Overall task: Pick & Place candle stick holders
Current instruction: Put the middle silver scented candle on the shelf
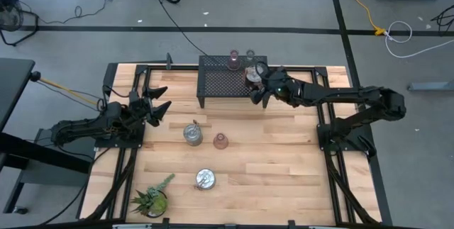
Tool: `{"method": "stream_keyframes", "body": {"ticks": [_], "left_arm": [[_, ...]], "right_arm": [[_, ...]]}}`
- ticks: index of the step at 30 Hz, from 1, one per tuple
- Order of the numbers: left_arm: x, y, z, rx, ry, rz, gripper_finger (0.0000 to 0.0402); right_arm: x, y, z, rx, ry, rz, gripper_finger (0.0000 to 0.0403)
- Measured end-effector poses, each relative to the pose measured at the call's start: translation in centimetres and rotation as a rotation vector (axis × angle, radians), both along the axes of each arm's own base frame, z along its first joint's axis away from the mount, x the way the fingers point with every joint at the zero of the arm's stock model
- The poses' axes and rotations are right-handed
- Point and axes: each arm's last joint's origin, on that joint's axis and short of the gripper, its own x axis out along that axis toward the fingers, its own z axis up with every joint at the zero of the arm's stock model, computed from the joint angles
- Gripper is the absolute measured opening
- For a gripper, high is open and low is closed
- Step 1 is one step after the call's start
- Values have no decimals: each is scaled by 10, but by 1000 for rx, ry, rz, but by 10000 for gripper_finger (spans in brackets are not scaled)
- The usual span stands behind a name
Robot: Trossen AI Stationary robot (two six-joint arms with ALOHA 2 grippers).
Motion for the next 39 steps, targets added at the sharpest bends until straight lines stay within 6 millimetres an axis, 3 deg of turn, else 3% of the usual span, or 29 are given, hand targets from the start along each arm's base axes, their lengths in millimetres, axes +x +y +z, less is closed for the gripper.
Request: {"method": "stream_keyframes", "body": {"ticks": [7, 29, 39], "left_arm": [[0, 0, 0, 2, 1, 1, 390], [0, 0, 0, 1, 0, 0, 390], [0, 0, 0, 0, 0, 1, 390]], "right_arm": [[-4, -10, -4, 34, -32, 10, 315], [-5, -14, -7, 44, -40, -12, 315], [4, -13, 2, 54, -187, 66, 315]]}}
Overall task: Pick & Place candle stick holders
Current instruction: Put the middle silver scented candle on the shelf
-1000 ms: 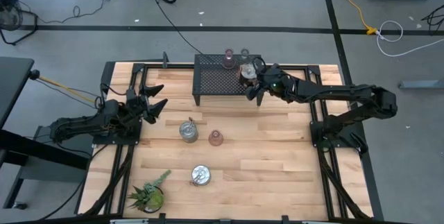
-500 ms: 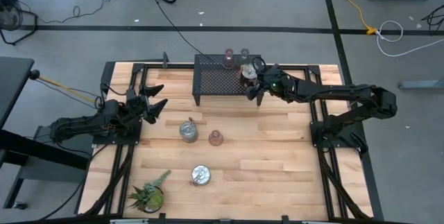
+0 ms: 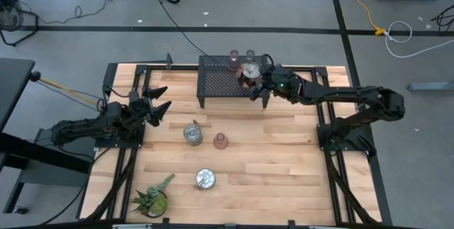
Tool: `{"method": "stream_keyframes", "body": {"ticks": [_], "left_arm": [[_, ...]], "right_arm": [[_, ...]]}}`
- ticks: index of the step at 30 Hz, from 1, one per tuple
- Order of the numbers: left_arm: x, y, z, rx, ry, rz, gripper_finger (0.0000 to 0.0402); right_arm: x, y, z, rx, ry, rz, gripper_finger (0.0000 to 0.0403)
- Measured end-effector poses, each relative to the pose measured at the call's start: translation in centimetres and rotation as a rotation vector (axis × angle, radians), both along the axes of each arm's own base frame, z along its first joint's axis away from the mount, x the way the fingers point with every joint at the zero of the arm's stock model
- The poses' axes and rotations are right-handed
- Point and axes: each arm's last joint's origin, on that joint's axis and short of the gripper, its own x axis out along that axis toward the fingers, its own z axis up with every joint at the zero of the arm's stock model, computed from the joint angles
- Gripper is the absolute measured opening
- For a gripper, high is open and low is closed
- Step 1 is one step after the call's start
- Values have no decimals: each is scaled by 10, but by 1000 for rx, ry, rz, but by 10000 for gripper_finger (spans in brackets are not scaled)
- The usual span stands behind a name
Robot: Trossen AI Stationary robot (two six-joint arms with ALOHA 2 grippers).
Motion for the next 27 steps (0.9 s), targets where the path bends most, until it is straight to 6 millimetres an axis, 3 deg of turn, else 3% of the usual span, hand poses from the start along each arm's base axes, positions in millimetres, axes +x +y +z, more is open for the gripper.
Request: {"method": "stream_keyframes", "body": {"ticks": [13, 18, 27], "left_arm": [[0, 1, 0, -9, -2, 28, 390], [0, 1, 0, -9, 0, 26, 390], [0, 1, 0, -8, 0, 25, 390]], "right_arm": [[30, -7, -10, -6, 32, 13, 315], [24, -7, -12, -1, 132, -25, 315], [18, -9, -12, 11, 163, -52, 315]]}}
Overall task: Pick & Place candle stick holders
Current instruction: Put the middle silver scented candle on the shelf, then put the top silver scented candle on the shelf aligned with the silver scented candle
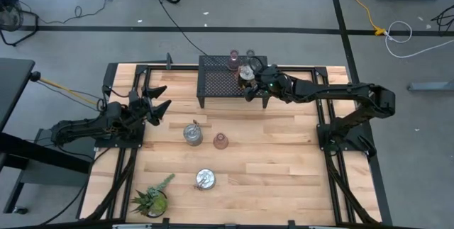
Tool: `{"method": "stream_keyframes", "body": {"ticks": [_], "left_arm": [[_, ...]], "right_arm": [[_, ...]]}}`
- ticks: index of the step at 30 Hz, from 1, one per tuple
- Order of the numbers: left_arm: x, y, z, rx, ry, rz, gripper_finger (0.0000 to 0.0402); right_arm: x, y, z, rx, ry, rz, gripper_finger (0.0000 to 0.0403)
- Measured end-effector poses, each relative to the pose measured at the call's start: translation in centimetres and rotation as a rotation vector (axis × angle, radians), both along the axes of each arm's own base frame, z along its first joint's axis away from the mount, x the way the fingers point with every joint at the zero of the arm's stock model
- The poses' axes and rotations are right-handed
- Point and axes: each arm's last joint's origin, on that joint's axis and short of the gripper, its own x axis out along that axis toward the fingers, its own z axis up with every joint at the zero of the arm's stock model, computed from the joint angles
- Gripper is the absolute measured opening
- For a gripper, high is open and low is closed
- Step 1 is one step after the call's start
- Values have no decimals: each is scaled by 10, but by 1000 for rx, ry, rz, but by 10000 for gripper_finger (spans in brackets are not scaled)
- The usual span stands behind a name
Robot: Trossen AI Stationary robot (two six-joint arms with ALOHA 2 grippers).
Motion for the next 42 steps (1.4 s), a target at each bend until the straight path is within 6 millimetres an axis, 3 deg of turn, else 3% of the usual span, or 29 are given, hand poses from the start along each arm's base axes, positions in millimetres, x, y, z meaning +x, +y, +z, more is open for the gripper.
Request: {"method": "stream_keyframes", "body": {"ticks": [11, 19, 26, 33, 42], "left_arm": [[0, 0, 0, 0, 3, -1, 390], [0, 0, 0, -1, 3, -1, 390], [0, 0, 0, -1, 4, -1, 390], [0, 0, 0, -1, 3, 0, 390], [0, 0, 0, -1, 3, -1, 390]], "right_arm": [[-3, -2, -2, 32, 26, -11, 318], [-5, -2, -4, 21, 63, -20, 375], [-5, -2, -6, 9, 87, -6, 389], [-9, 1, 3, -4, 60, -2, 390], [-28, 8, 21, 7, 55, -6, 389]]}}
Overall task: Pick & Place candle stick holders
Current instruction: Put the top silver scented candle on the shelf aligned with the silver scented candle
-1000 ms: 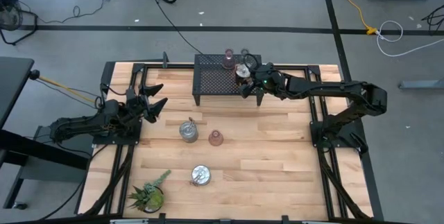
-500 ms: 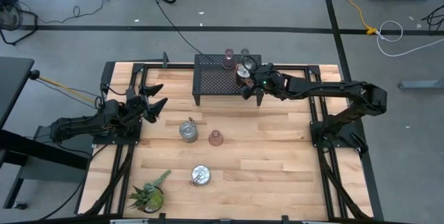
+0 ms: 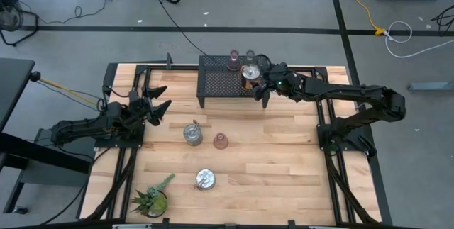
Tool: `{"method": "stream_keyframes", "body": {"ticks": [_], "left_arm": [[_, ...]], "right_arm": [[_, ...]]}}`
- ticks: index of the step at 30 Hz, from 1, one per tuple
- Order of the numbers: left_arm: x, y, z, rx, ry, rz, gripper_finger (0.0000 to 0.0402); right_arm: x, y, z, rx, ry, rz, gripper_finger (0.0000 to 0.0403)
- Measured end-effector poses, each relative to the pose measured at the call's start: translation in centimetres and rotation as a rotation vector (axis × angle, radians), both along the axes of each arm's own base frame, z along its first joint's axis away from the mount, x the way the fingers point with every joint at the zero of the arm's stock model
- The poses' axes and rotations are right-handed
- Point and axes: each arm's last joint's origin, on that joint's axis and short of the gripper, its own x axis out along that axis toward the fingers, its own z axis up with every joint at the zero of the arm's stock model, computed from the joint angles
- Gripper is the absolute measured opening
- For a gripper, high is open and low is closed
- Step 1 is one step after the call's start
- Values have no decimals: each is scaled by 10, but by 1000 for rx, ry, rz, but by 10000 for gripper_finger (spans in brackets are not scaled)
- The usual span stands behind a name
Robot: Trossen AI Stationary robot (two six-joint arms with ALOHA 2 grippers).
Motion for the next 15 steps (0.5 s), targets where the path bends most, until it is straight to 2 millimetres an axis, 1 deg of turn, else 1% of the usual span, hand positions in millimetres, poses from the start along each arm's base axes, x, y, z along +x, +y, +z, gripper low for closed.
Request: {"method": "stream_keyframes", "body": {"ticks": [4, 7, 12, 15], "left_arm": [[0, 0, 0, 0, 0, 0, 390], [0, 0, 0, 0, 0, 0, 390], [0, -1, 0, -1, -5, -29, 390], [1, -2, 0, -20, -20, -77, 390]], "right_arm": [[-12, 6, 6, 15, 32, 8, 389], [-22, 15, 11, 36, 43, 20, 389], [-35, 36, 18, 133, 55, 156, 389], [-39, 50, 22, 193, 19, 221, 389]]}}
